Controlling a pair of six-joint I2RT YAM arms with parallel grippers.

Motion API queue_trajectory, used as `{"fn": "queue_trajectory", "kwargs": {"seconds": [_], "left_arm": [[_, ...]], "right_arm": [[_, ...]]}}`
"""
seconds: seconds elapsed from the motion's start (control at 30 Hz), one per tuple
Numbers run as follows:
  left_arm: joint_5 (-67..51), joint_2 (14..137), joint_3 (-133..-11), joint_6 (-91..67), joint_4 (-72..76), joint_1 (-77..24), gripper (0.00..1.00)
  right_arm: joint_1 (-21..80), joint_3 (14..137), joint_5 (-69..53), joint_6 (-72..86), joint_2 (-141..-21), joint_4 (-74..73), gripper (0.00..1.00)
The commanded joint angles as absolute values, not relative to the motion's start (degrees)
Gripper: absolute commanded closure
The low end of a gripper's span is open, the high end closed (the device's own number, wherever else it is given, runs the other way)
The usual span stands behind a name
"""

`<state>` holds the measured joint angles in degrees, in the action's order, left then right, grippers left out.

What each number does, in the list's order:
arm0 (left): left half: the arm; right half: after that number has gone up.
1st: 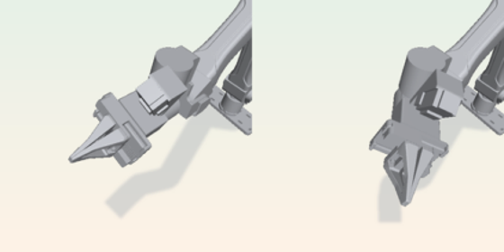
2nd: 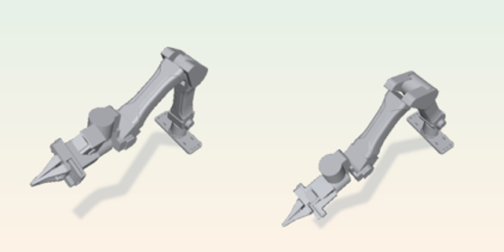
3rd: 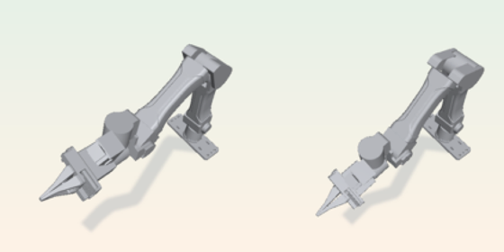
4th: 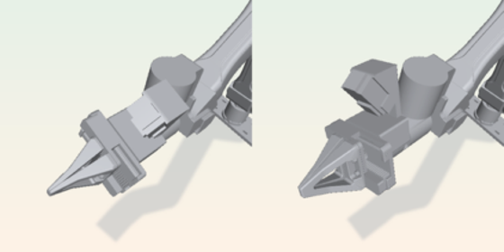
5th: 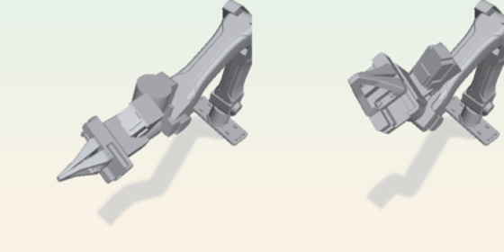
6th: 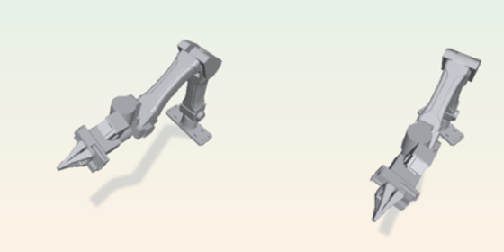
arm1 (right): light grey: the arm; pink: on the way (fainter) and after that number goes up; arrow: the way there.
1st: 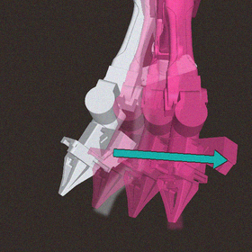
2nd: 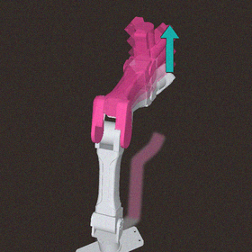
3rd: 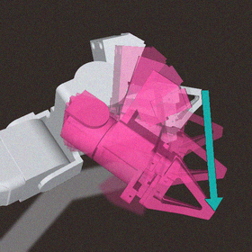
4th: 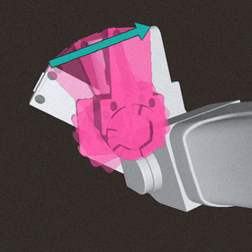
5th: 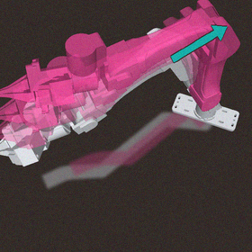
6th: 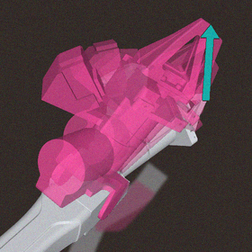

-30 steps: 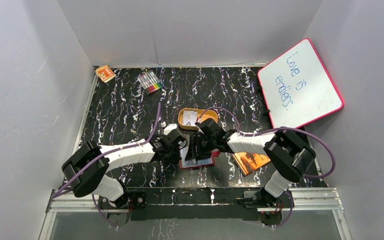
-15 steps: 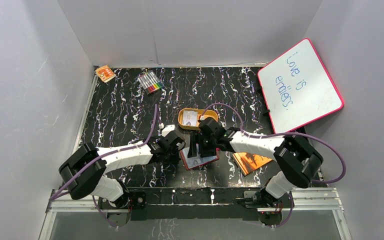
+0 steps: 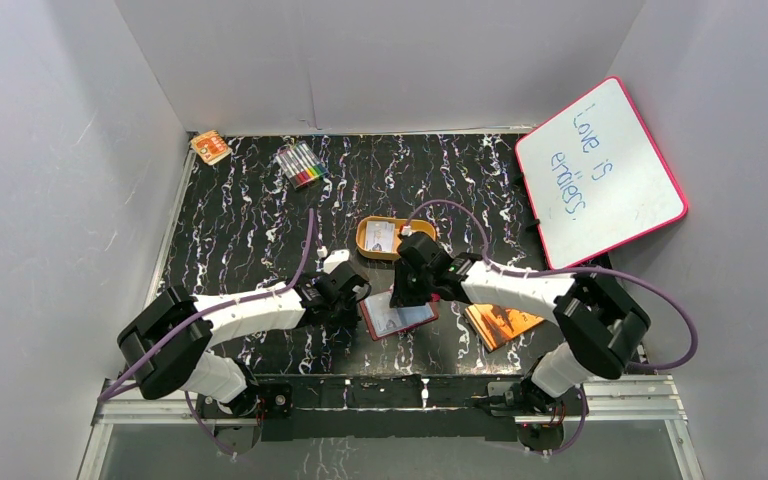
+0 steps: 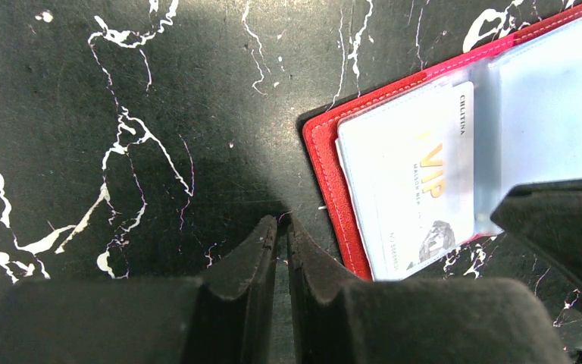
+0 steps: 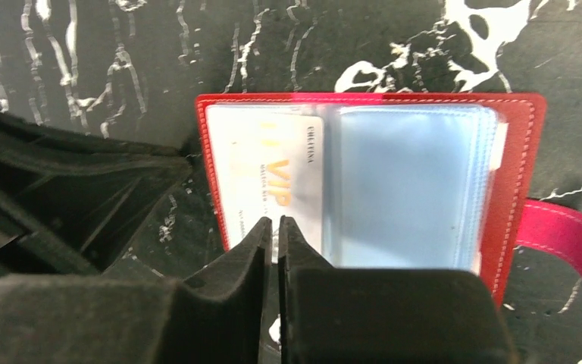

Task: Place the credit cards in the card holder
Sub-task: Insert the credit card into the card holder.

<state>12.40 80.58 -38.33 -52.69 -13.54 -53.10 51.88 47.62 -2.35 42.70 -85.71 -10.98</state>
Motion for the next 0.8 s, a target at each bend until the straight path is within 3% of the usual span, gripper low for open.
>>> {"fn": "queue_trajectory", "kwargs": {"seconds": [0.0,0.33,0.77], "left_arm": [[11.78,81.39,-37.38,-52.19,-20.38,-53.71,0.89],[11.87,82.65,-38.13,-51.63,-20.41,-53.75,0.89],[11.14,84.39,-38.88,-50.25,-19.57,-53.7,0.9]], "right_arm": [[51.63,52.31,2.74,40.09,-88.54,-14.15,0.88],[50.1,53.53,3.84,37.83,-92.2,-16.13,0.94],[50.25,52.59,-2.4,37.79,-93.9,-13.48,0.95]]}}
